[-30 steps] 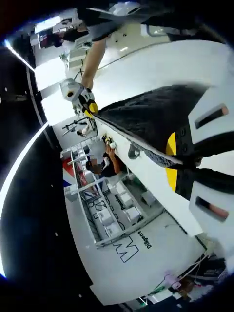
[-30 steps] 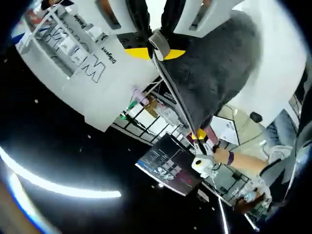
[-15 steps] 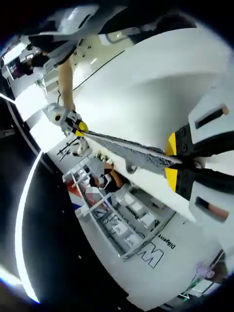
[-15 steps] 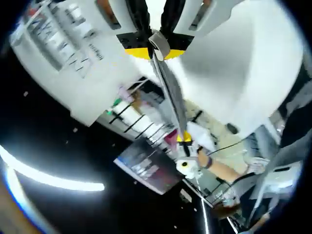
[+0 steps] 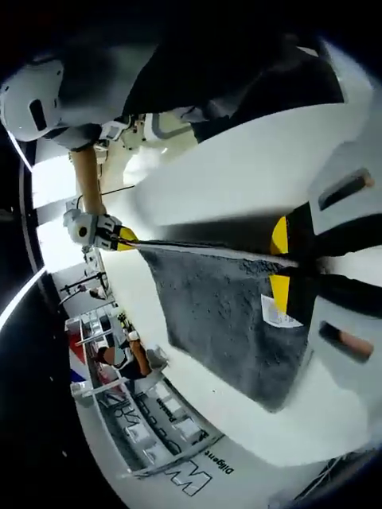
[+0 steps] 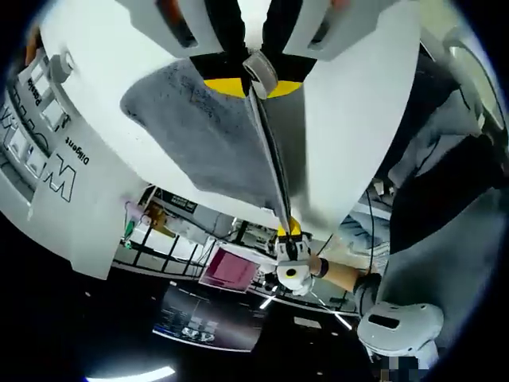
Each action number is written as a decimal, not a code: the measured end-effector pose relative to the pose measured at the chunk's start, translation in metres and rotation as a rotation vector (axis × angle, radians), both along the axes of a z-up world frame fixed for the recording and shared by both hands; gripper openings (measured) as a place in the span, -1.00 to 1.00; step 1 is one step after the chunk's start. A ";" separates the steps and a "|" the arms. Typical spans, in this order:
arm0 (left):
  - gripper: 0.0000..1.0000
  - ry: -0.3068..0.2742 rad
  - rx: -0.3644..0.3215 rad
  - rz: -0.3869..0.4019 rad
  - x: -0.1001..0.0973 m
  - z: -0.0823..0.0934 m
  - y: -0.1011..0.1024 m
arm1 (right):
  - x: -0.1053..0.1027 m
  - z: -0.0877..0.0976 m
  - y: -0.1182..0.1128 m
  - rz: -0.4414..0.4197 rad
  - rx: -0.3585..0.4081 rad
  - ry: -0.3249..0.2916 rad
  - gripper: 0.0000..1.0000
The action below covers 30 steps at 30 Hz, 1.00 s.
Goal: Fold the towel on the table until its edges align and the towel forms a compact rectangular stack.
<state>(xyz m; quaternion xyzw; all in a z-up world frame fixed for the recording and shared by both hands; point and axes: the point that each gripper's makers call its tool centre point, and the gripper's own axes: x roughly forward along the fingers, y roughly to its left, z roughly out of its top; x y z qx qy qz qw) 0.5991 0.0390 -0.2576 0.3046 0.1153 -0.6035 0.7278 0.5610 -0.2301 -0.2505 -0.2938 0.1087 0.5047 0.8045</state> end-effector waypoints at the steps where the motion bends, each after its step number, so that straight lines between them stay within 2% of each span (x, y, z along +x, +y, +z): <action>1: -0.87 0.005 0.004 -0.008 -0.006 -0.001 0.000 | -0.004 0.000 0.001 0.006 -0.006 0.009 -0.91; 5: -0.87 0.041 0.024 -0.052 -0.037 -0.003 0.004 | -0.034 -0.009 0.007 0.051 -0.037 0.084 -0.91; 9: -0.87 0.091 0.027 -0.109 -0.073 0.001 0.008 | -0.070 -0.009 0.014 0.111 -0.040 0.136 -0.91; 10: -0.87 0.120 0.017 -0.123 -0.083 0.004 0.009 | -0.075 -0.005 0.016 0.120 -0.028 0.145 -0.91; 12: -0.87 0.157 -0.003 -0.112 -0.088 0.012 0.010 | -0.076 0.007 0.019 0.116 0.038 0.162 -0.91; 13: -0.87 0.184 -0.030 -0.084 -0.081 0.019 0.010 | -0.069 0.018 0.018 0.090 0.087 0.178 -0.91; 14: -0.87 0.191 -0.041 -0.080 -0.079 0.022 0.009 | -0.065 0.021 0.018 0.082 0.100 0.182 -0.91; 15: -0.87 0.231 -0.105 -0.053 -0.066 0.037 0.006 | -0.049 0.033 0.015 0.051 0.151 0.185 -0.91; 17: -0.87 0.334 -0.244 0.062 -0.023 0.065 0.002 | -0.014 0.053 0.009 0.008 0.239 0.208 -0.91; 18: -0.87 0.354 -0.274 0.096 -0.008 0.070 0.002 | -0.002 0.058 0.007 -0.009 0.264 0.220 -0.91; 19: -0.87 0.384 -0.302 0.140 0.014 0.075 0.005 | 0.023 0.064 0.004 -0.044 0.301 0.231 -0.91; 21: -0.87 0.404 -0.358 0.208 0.060 0.079 0.004 | 0.060 0.067 0.000 -0.081 0.326 0.239 -0.90; 22: -0.87 0.406 -0.365 0.226 0.072 0.078 0.004 | 0.080 0.068 -0.002 -0.103 0.341 0.231 -0.90; 23: -0.87 0.461 -0.388 0.281 0.094 0.073 0.004 | 0.100 0.066 -0.005 -0.141 0.363 0.247 -0.90; 24: -0.87 0.515 -0.388 0.317 0.108 0.066 0.004 | 0.114 0.060 -0.005 -0.158 0.371 0.290 -0.90; 27: -0.86 0.608 -0.391 0.443 0.149 0.037 0.003 | 0.154 0.037 -0.014 -0.220 0.347 0.323 -0.90; 30: -0.86 0.658 -0.377 0.518 0.171 0.015 -0.001 | 0.187 0.014 -0.015 -0.304 0.329 0.348 -0.90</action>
